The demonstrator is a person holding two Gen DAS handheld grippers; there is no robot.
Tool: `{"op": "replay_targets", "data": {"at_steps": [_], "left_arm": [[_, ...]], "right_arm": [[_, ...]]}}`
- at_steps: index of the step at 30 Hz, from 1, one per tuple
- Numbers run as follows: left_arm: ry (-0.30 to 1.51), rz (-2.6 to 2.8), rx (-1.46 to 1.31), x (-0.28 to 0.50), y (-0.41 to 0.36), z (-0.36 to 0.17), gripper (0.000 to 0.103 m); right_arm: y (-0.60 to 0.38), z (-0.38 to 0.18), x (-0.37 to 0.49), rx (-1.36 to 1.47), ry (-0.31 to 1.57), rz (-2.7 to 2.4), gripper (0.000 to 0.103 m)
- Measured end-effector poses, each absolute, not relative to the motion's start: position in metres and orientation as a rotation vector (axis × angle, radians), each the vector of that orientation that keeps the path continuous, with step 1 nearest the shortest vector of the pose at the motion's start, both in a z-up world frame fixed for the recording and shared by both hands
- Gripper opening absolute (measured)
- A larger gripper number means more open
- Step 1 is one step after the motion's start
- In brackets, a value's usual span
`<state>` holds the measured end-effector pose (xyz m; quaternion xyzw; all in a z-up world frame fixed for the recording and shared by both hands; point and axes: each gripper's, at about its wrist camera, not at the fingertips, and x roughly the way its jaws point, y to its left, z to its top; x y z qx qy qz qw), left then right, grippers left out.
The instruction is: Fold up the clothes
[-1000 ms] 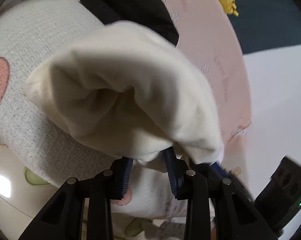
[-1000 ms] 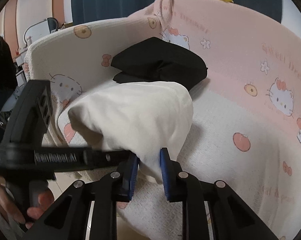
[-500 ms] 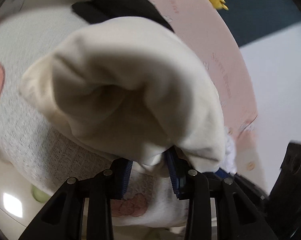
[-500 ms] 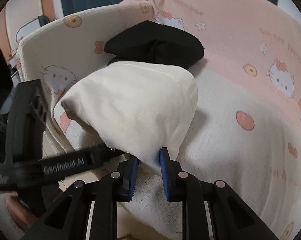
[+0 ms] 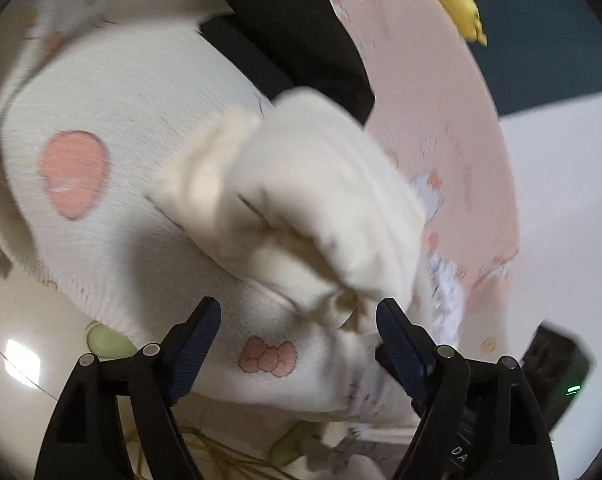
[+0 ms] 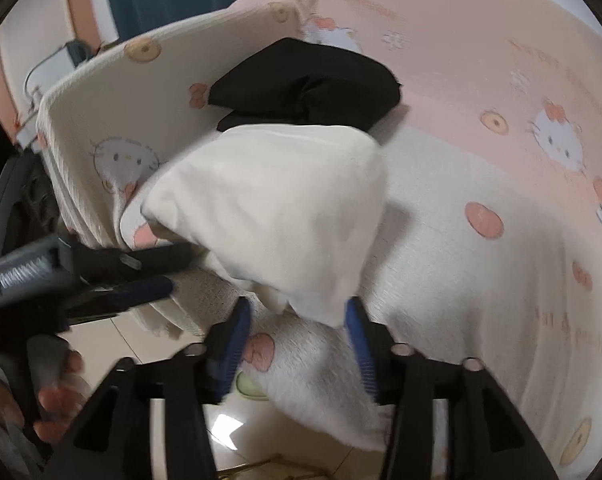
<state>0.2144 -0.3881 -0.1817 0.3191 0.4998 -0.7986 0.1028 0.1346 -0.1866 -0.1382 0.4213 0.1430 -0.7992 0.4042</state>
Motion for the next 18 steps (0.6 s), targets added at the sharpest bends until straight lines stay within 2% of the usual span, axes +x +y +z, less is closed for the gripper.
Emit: {"op": "replay_targets", "data": {"at_steps": [2, 6, 11, 18], "left_arm": [[1.509, -2.324, 0.888, 0.225, -0.400, -0.175, 0.079], [1.406, -2.356, 0.857, 0.214, -0.395, -0.157, 0.079], [1.333, -2.395, 0.910, 0.234, -0.380, -0.151, 0.079], [1.234, -2.351, 0.880, 0.210, -0.381, -0.163, 0.079]], "right_arm": [[-0.176, -0.133, 0.131, 1.075, 0.298, -2.029, 0.064], [-0.162, -0.126, 0.115, 1.127, 0.172, -2.060, 0.067], [-0.156, -0.129, 0.090, 1.214, 0.021, -2.069, 0.067], [-0.159, -0.149, 0.061, 1.318, -0.159, -1.955, 0.067]]}}
